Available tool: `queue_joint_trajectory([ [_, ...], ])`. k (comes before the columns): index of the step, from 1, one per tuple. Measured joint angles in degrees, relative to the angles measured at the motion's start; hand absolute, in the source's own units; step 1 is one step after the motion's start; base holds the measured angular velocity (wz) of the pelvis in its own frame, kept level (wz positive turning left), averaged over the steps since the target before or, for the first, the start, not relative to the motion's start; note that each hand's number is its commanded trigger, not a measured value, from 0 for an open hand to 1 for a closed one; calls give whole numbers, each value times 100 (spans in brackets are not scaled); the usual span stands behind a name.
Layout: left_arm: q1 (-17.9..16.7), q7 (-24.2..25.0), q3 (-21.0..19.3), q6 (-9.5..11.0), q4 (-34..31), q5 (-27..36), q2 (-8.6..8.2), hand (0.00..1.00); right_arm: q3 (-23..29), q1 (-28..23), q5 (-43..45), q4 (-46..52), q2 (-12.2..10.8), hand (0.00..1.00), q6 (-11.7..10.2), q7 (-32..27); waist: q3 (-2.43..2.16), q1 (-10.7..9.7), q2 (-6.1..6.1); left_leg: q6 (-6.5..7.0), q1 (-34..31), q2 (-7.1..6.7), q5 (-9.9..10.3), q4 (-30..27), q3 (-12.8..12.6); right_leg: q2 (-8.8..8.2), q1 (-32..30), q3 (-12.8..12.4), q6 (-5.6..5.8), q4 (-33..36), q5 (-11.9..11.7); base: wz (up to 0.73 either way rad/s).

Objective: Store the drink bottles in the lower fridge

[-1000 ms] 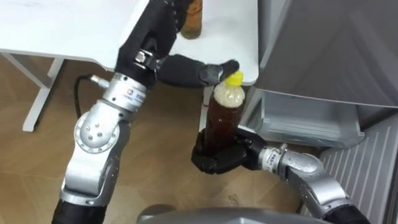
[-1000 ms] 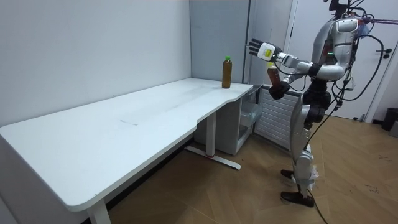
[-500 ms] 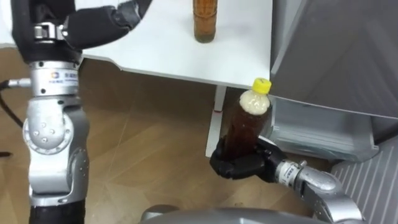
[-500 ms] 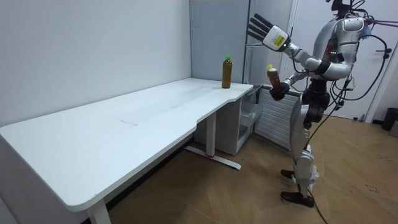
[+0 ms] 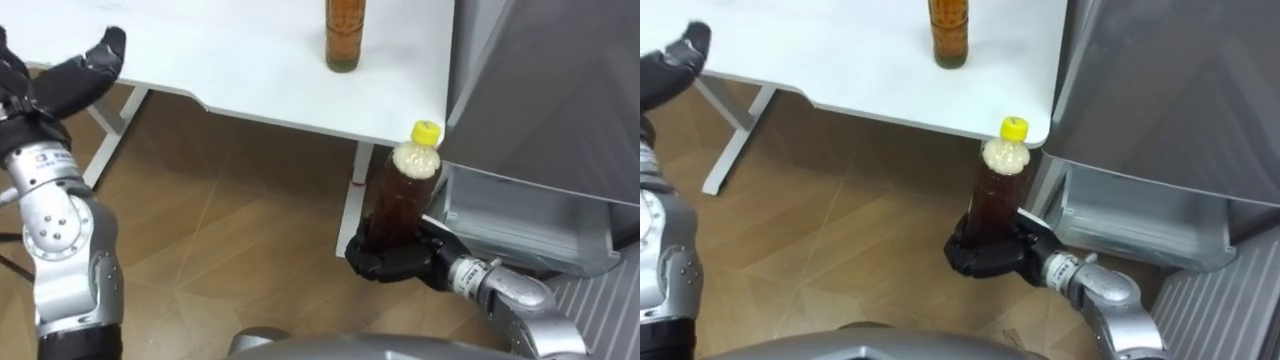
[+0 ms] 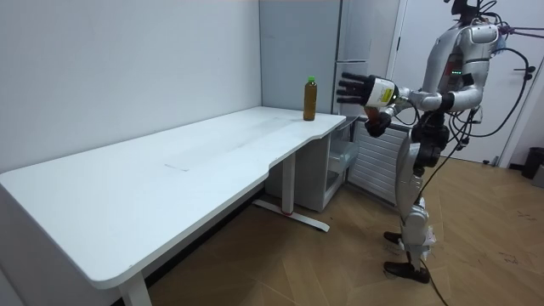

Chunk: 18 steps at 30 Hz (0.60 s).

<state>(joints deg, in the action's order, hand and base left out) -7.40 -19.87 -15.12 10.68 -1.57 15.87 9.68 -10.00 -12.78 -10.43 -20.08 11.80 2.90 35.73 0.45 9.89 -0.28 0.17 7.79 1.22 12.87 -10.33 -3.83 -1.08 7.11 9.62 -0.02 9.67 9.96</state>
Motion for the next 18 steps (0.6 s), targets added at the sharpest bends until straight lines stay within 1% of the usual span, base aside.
queue_joint_trajectory([
  [3, -49, -10, 83, -129, 282, 147, 2, 0, -2, 5, 2, -58, 0, 100, 73, -67, 5, -2, 4, 0, 43, 0, 0, 3, 1, -1, 46, 5, 1, -5, -1, 0],
  [4, -136, 13, 164, -166, 417, 256, 7, 0, -2, 4, -1, -93, 5, 100, 92, -94, 16, -9, 18, 0, 68, 0, 0, 3, 3, -3, 82, 17, 1, -11, -1, 0],
  [6, -252, 84, 297, -208, 769, 424, 6, 0, 1, 6, -4, -117, 13, 100, 95, -190, 18, -52, 23, -1, 49, 1, 2, 21, 29, -7, 85, 69, 4, -13, 1, 7],
  [7, -256, 102, 340, -212, 905, 492, 6, 0, 2, 6, -4, -118, 25, 100, 100, -206, 20, -54, 27, -1, 49, 0, 2, 36, 65, -6, 86, 79, 5, -12, 2, 8],
  [8, -268, 165, 425, -259, 1167, 587, 5, 0, 3, 7, -3, -119, 53, 100, 146, -238, 20, -50, 32, -1, 48, -3, 2, 59, 71, -5, 73, 80, 8, -8, 5, 0],
  [9, -330, 215, 503, -336, 1366, 738, 3, 0, 3, 7, -4, -120, 65, 100, 214, -280, 18, -45, 28, -1, 46, -3, 1, 60, 65, -3, 66, 67, 8, -8, 5, 0],
  [10, -367, 248, 538, -364, 1474, 818, 2, 0, 1, 6, -5, -128, 67, 100, 238, -307, 16, -37, 25, -1, 46, -4, 1, 59, 66, -3, 66, 67, 8, -6, 5, -4],
  [12, -413, 372, 659, -477, 1973, 966, 2, 0, 2, 8, -16, -131, 62, 100, 335, -398, 3, -46, 5, -1, 25, -8, 1, 45, 69, -4, 46, 60, 9, -8, 6, 0],
  [14, -414, 443, 721, -588, 2269, 1076, 2, 0, 1, 17, -66, -130, 61, 100, 345, -413, -8, -41, -9, -1, -22, -9, 2, 13, 74, -5, 15, 58, 8, -5, 5, 0],
  [15, -415, 483, 761, -638, 2449, 1176, 2, 0, 1, 22, -70, -130, 62, 100, 347, -427, -4, -42, -2, 0, -21, -9, 2, -9, 77, -7, 22, 63, 7, -4, 4, 0],
  [16, -414, 507, 782, -650, 2545, 1213, 3, 0, 1, 22, -70, -131, 62, 100, 348, -436, 5, -42, 14, 0, -21, -9, 2, -9, 78, -7, 32, 64, 7, -3, 4, 0],
  [17, -414, 535, 853, -660, 2763, 1219, 7, 0, 0, 21, -77, -142, 61, 100, 348, -450, 5, -43, 31, 0, -18, -9, 2, -6, 81, -5, 39, 62, 7, -2, 4, 0],
  [18, -414, 554, 939, -686, 2959, 1214, 6, 0, -12, 21, -87, -150, 60, 100, 348, -487, 15, -41, 64, 0, -16, -8, 3, -6, 81, -4, 41, 63, 7, 0, 4, 0],
])
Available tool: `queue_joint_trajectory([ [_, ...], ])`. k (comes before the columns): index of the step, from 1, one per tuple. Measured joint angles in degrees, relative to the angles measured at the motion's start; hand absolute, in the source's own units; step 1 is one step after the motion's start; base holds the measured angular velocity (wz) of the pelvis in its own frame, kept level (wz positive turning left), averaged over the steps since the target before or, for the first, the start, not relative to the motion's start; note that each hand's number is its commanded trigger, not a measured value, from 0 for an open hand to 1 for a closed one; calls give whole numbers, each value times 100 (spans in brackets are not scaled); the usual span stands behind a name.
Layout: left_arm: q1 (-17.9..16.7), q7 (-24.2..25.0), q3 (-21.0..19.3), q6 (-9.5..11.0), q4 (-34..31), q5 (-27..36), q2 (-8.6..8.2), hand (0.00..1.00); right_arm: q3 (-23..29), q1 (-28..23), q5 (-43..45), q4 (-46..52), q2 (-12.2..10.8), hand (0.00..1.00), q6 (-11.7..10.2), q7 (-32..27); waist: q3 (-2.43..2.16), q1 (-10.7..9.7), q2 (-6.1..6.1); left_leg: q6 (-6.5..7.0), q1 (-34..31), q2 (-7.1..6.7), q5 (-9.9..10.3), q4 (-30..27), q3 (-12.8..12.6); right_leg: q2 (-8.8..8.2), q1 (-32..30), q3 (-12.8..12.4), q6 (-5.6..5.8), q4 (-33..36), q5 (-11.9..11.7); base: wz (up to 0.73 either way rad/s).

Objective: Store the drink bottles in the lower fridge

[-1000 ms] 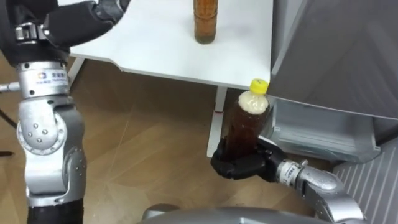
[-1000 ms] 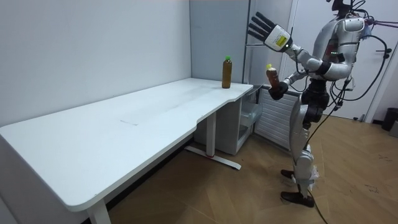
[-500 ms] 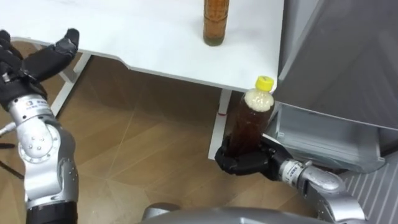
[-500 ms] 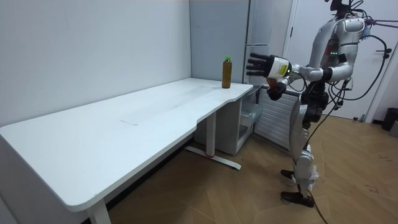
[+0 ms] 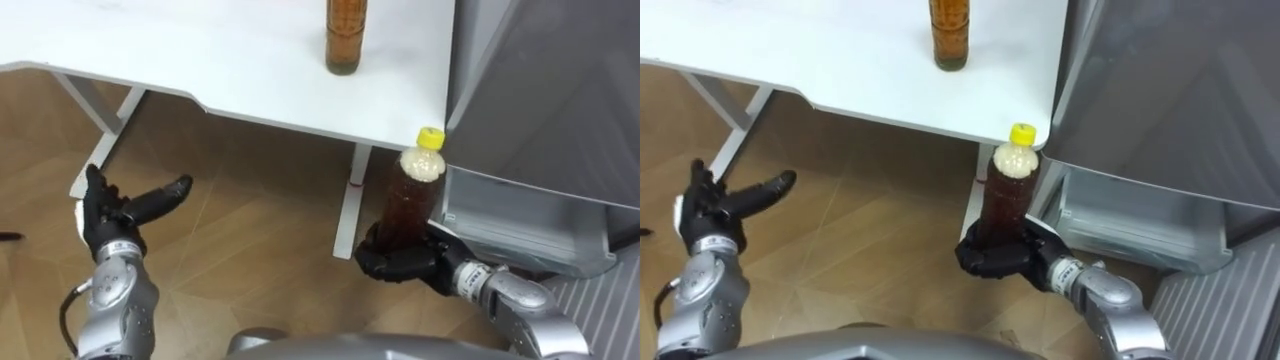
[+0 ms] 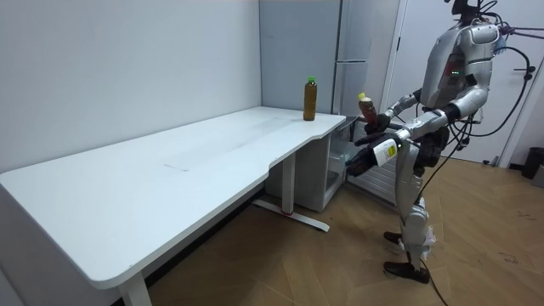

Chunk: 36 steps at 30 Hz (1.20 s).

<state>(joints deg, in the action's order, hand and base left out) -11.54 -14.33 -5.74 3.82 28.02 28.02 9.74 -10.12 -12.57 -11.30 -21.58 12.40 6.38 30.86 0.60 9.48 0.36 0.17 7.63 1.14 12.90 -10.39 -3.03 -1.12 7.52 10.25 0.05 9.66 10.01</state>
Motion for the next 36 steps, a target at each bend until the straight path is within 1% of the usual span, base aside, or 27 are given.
queue_joint_trajectory([
  [3, 0, 79, 159, -147, 297, -41, -3, 0, -27, -2, 9, -21, -7, 100, 23, -72, 7, -19, 28, -1, -8, 5, 1, 12, -12, 6, -12, -2, -3, 1, -2, 0],
  [5, -43, 225, 201, -276, 578, -307, -18, 0, -29, -5, 24, -21, -58, 100, 119, -151, 9, -104, 59, -1, -15, 8, 1, 10, -27, 9, -18, -4, -3, 8, -2, 0],
  [7, -83, 334, 217, -312, 783, -463, -17, 0, -26, -5, -30, -21, -81, 100, 128, -212, 10, -163, 70, -1, -15, 9, 0, 11, -44, 8, -24, -10, -3, 13, -2, 0],
  [9, -68, 477, 299, -335, 1144, -810, -10, 0, -23, 1, -313, -22, -87, 100, 124, -391, 6, -212, 66, -1, -16, 5, 0, 12, -71, 2, -27, -13, -3, 9, -1, 0],
  [12, -97, 621, 383, -406, 1334, -1226, -10, 0, -26, 2, -632, -22, -102, 100, 124, -673, -12, -291, 23, -1, -50, 4, 0, 12, -92, 3, -69, -43, -2, 4, -1, -2],
  [15, -108, 745, 384, -473, 1437, -1543, -9, 0, -7, 1, -917, -21, -131, 100, 124, -966, -22, -349, 27, 0, -95, 1, 0, 0, -89, 2, -98, -41, -2, -4, -1, 0],
  [16, -100, 764, 388, -474, 1489, -1579, -9, 0, 5, 8, -949, -21, -140, 100, 124, -1030, -26, -365, 28, 0, -105, 0, 0, 1, -89, 2, -109, -41, -2, -4, -1, 0],
  [19, -141, 755, 394, -517, 1790, -1640, -26, 0, 12, 5, -1358, -32, -139, 100, 124, -1388, -39, -459, 85, 0, -100, 2, 0, 11, -99, 3, -110, -37, -2, -7, -1, 0],
  [21, -183, 723, 437, -538, 1982, -1702, -38, 0, 22, 2, -1668, -73, -137, 100, 118, -1802, -34, -516, 138, 0, -99, 3, 0, 11, -104, 3, -111, -25, -2, -2, -1, 0],
  [24, -204, 697, 488, -538, 2236, -1991, -81, 0, 74, 5, -1798, -91, -155, 100, 118, -2184, -44, -606, 198, 0, -111, 10, 0, 25, -154, 4, -136, -38, -2, 1, -1, 0],
  [25, -204, 698, 488, -539, 2287, -2036, -92, 0, 91, 5, -1810, -91, -165, 100, 118, -2229, -44, -625, 205, 0, -113, 10, 0, 27, -155, 4, -140, -37, -2, 2, -1, 0],
  [28, -242, 709, 486, -540, 2389, -2155, -158, 0, 215, 4, -2075, -97, -209, 100, 118, -2485, -41, -696, 198, 0, -106, 7, 0, 40, -155, 6, -142, -70, -2, -3, -1, 0],
  [29, -278, 713, 483, -540, 2402, -2200, -185, 0, 293, 6, -2288, -120, -248, 100, 95, -2623, -40, -735, 190, 1, -98, 4, -1, 46, -155, 5, -133, -81, -1, -10, 0, 0],
  [30, -293, 713, 481, -535, 2477, -2245, -197, 0, 360, 30, -2488, -260, -306, 100, -7, -2723, -43, -769, 170, 1, -86, 3, -1, 48, -155, 6, -126, -81, 1, -12, 1, 0],
  [32, -310, 712, 480, -535, 2566, -2336, -203, 0, 486, 26, -2738, -425, -356, 100, -29, -2914, -41, -781, 144, 1, -78, 3, -1, 55, -160, 9, -128, -85, 3, -12, 2, -2],
  [36, -367, 609, 483, -537, 2701, -2653, -227, 0, 530, 23, -3001, -790, -356, 100, -44, -3285, -28, -779, 100, 1, -88, 2, -1, 65, -181, 12, -158, -127, 4, -9, 2, -4],
])
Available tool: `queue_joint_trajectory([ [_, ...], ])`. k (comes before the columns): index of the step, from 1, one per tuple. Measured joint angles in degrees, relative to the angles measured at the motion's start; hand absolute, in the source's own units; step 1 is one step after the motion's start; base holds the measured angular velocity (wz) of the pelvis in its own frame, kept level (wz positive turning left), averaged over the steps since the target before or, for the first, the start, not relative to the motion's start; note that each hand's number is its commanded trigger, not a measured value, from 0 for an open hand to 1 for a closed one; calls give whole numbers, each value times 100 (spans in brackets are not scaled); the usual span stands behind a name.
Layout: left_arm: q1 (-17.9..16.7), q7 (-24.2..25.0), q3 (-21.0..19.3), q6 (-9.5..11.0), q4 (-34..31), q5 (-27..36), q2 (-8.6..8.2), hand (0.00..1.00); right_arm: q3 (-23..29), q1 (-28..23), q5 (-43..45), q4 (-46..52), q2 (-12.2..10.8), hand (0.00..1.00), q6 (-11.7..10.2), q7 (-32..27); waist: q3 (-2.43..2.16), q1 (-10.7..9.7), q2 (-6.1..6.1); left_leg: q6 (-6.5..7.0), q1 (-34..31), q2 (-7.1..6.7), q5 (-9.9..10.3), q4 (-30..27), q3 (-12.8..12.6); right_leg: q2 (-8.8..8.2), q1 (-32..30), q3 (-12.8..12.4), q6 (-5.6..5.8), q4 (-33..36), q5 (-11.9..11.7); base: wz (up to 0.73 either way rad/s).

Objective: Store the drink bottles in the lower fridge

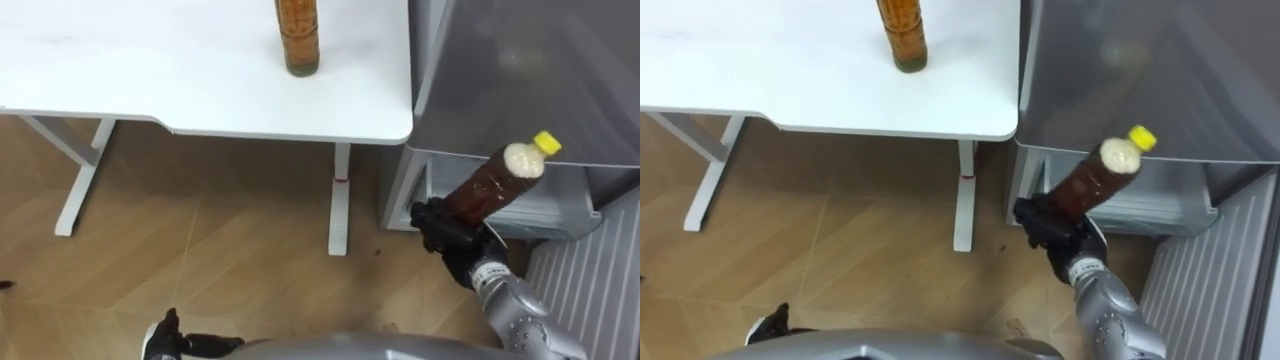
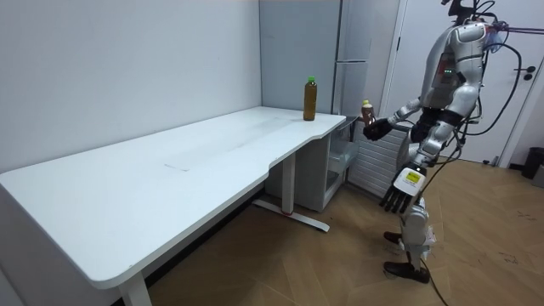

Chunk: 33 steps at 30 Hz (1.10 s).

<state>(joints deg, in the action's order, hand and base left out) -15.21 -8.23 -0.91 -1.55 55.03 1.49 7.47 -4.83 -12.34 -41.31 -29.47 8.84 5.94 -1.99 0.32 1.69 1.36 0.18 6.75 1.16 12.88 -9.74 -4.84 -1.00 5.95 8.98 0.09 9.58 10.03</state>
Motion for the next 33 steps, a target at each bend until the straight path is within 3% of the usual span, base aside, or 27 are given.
queue_joint_trajectory([
  [5, -9, -59, 12, 0, 110, -187, -10, 0, -14, 17, -673, -118, -34, 100, -23, -155, 14, 14, -21, 0, 12, 0, 0, 0, -56, 8, -12, -88, 3, 2, 2, -6],
  [15, 39, -114, 260, 2, 90, -688, -10, 0, -113, 66, -2923, -168, -63, 100, -384, -344, 32, -7, -49, 0, -16, -3, 0, 0, -62, 6, -44, -85, 10, 5, 6, 0],
  [25, -71, 84, 333, -54, 88, -1496, 53, 0, -63, 85, -3925, -363, -53, 100, -517, -85, 43, -106, -75, 0, -34, -4, 0, -47, -57, 4, -42, -71, 14, 2, 11, 0],
  [29, -134, 200, 345, -147, 88, -1755, 51, 0, -70, 82, -4062, -436, -49, 100, -589, 210, 20, -130, -90, 0, -42, -2, 0, -74, -43, 3, -52, -44, 13, -13, 11, 1],
  [31, -142, 236, 342, -204, 91, -1822, 52, 0, -71, 89, -4148, -561, -49, 100, -594, 376, -27, -124, -96, 0, -67, -4, 0, -77, -27, -3, -84, -17, 13, -12, 11, 6],
  [33, -152, 272, 343, -218, 92, -1891, 52, 0, -76, 91, -4307, -679, -55, 100, -591, 502, -33, -114, -91, 0, -63, -5, 0, -86, -22, -6, -89, -4, 13, -4, 10, 3],
])
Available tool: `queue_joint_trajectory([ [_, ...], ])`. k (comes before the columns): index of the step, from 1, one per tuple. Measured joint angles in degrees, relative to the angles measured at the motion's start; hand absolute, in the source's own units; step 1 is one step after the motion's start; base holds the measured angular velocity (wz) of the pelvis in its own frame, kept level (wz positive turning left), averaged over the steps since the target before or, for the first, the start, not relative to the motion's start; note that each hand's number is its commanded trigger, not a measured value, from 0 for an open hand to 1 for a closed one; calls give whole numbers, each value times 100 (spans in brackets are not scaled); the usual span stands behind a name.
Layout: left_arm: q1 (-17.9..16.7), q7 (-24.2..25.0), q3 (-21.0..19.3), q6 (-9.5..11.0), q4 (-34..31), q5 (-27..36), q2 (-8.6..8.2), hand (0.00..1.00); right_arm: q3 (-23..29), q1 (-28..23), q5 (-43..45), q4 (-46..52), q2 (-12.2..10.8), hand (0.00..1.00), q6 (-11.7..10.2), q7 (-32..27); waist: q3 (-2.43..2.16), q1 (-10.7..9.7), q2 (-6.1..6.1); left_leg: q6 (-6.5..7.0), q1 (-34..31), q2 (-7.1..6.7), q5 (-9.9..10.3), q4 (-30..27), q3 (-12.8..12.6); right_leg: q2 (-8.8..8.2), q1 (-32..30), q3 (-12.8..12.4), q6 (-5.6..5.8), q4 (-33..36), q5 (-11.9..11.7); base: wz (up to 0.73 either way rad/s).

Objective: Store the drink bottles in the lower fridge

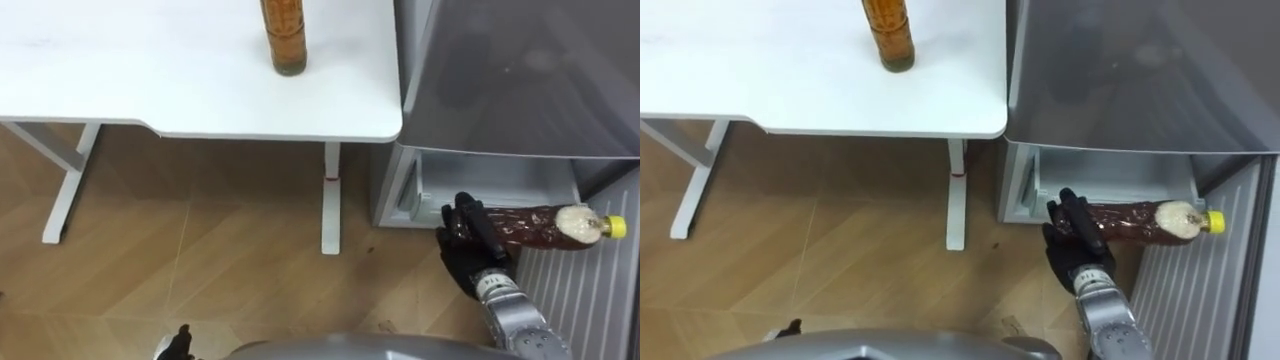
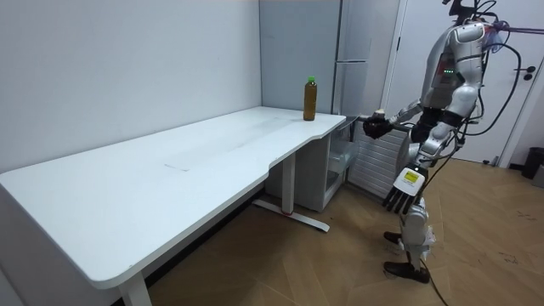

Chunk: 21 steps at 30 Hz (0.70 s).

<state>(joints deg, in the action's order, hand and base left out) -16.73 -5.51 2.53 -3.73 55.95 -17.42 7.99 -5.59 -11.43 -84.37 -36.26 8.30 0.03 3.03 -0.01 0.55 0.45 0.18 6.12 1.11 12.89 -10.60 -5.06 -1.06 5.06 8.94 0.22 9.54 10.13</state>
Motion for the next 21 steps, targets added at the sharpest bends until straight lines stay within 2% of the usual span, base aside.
queue_joint_trajectory([
  [7, -34, 117, 3, -15, -3, -153, -7, 0, 11, 28, -120, -167, 22, 100, 1, 232, 4, 9, 31, 0, -60, 0, 0, -43, 29, -9, -22, 47, -2, 12, -1, 2],
  [10, 52, 134, 8, -82, -5, -155, -13, 0, 24, 275, -405, -480, 37, 100, 7, 323, 20, -3, 47, 0, -166, -2, 0, -79, 47, -11, -81, 56, -2, 13, 0, 3],
  [13, 206, 161, 73, -132, 8, -118, 8, 0, 69, 691, -570, -840, 68, 100, 7, 329, 34, -6, 88, 6, -371, -1, -5, -131, 54, -13, -308, 55, -18, 85, -18, 0],
  [17, 579, 265, 95, -140, 170, -76, 26, 0, 263, 1541, -601, -1463, 159, 100, 17, 325, 52, -22, 159, 19, -743, 1, -60, -216, 55, -27, -632, 81, -43, 137, -101, 0],
  [19, 717, 275, 156, -139, 167, 15, 67, 0, 314, 1954, -619, -1871, 204, 100, 23, 333, 55, -23, 151, 19, -876, 1, -86, -218, 58, -34, -767, 102, -52, 163, -118, 3],
  [21, 951, 280, 294, -139, 170, 227, 156, 0, 427, 2455, -656, -2326, 285, 100, 116, 337, 96, -8, 87, 23, -1131, -5, -137, -229, 67, -56, -1035, 142, -65, 237, -129, 7],
])
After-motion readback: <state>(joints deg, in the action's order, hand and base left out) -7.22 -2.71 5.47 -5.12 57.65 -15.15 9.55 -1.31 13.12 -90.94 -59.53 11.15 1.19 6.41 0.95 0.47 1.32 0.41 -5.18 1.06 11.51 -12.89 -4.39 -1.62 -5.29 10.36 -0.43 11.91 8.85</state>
